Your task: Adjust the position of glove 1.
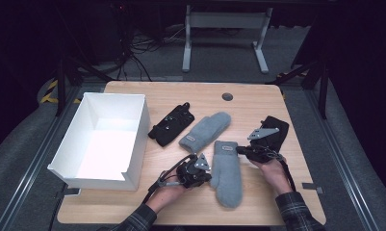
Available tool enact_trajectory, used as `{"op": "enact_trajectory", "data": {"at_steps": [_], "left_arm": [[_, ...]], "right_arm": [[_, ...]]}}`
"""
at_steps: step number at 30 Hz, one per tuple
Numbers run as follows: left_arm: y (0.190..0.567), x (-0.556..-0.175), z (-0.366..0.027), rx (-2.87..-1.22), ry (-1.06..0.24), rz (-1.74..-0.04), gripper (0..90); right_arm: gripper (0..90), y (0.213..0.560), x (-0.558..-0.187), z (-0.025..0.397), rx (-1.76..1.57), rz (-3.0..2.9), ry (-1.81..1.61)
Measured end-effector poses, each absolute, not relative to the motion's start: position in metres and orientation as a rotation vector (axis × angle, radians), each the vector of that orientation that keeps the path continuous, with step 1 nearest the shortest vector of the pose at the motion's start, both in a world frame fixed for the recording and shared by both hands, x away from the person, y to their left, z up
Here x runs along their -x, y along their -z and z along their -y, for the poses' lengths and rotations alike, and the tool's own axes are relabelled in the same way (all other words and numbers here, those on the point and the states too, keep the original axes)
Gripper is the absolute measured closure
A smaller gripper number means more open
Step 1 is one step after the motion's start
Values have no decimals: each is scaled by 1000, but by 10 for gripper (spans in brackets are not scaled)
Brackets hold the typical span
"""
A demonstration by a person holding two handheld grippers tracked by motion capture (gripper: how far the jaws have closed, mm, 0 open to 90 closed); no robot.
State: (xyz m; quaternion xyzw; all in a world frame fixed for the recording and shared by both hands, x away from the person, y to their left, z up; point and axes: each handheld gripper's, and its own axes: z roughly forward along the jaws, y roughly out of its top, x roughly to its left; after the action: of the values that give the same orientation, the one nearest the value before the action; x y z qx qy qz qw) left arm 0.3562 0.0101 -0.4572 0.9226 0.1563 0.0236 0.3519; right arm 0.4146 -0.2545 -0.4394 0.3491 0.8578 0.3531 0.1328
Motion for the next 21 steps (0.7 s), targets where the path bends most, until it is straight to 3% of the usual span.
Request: {"op": "enact_trajectory", "data": {"at_steps": [21], "left_arm": [[450, -338, 7, -2351, -32, -308, 895]], "right_arm": [[900, 443, -401, 210, -777, -2661, -1094]]}}
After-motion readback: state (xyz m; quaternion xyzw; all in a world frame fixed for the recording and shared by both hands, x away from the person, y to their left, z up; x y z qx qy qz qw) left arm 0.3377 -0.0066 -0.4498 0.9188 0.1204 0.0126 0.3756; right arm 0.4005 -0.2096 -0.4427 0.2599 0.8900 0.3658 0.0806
